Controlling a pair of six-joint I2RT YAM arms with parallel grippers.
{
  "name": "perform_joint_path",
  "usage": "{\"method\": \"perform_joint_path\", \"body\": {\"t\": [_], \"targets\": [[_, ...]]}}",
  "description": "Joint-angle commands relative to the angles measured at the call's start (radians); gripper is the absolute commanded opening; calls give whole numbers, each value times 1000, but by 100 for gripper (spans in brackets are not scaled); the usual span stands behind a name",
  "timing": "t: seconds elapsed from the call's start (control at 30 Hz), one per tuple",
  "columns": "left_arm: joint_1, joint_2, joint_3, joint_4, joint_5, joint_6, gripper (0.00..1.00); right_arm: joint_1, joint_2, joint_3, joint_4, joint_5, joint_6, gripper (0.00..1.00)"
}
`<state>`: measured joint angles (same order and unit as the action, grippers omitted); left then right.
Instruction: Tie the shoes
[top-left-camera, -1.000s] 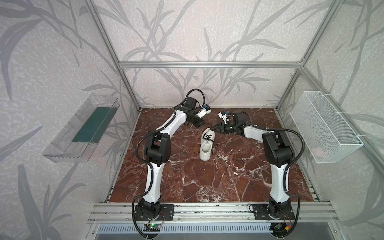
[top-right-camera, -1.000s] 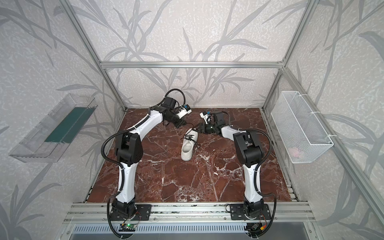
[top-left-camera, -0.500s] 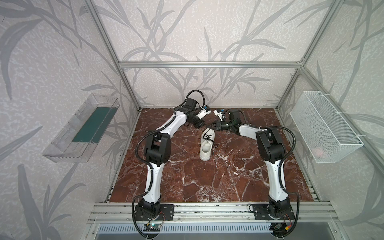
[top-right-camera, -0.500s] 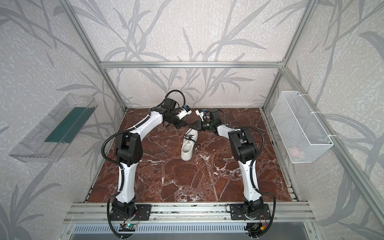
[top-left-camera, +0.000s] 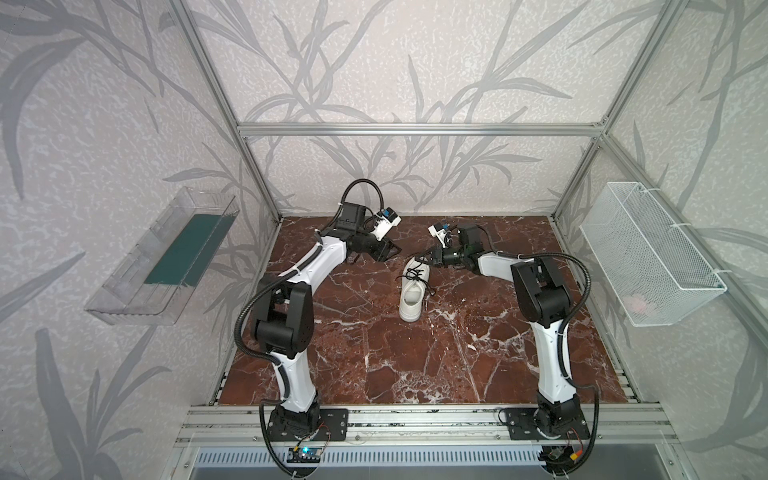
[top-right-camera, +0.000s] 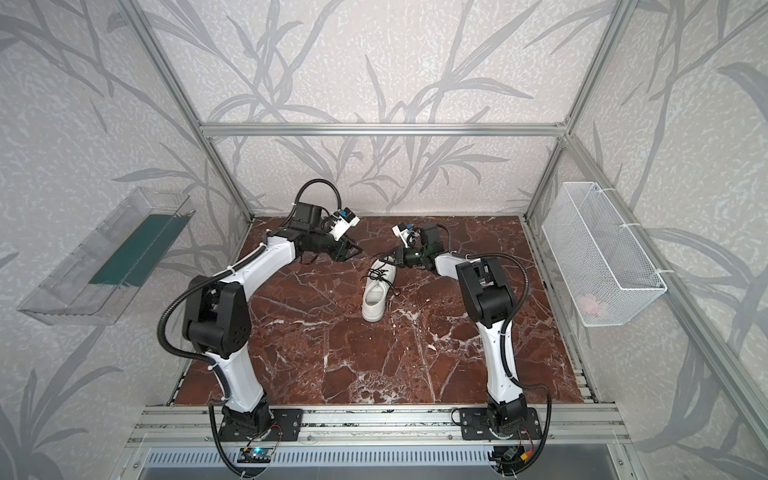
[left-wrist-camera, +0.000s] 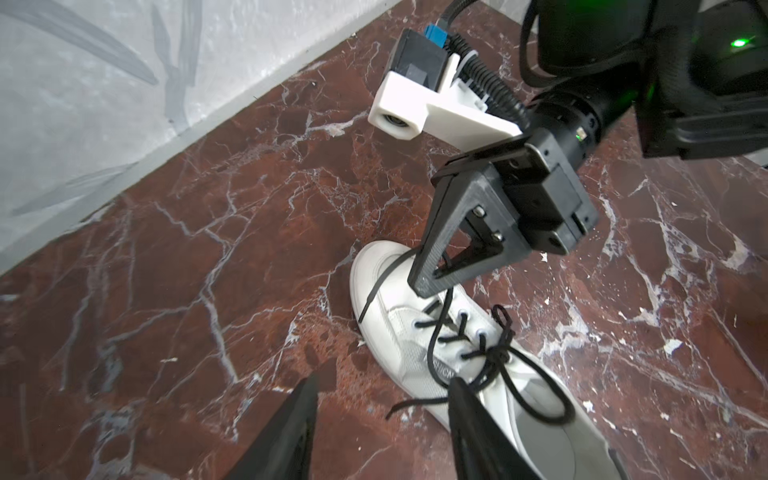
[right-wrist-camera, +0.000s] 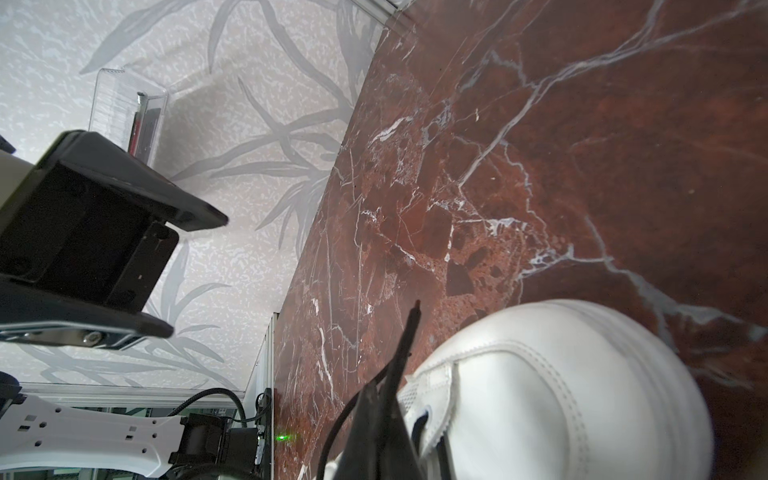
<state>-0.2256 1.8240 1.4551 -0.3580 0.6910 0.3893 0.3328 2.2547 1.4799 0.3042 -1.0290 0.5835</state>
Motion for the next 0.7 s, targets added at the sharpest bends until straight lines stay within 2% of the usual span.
{"method": "perform_joint_path", "body": {"t": [0.0,0.2,0.4,0.53,0.67], "targets": [[-9,-73,-89,80,77,-2,57,-2,-56,-1,-45,-2,-45,0],[-16,-133,-258,246,117,-42,62,-5,-70,-21,-75,12,-70,0],[-48,-83,-245,276,162,-39,61,-3,-72,-37,-64,12,-50,0],[-57,-64,-245,284,227,-24,61,-3,-75,-26,-105,13,-77,0],[-59,-50,-236,247,251,-7,61,-2,-74,-20,-103,13,-71,0]]}}
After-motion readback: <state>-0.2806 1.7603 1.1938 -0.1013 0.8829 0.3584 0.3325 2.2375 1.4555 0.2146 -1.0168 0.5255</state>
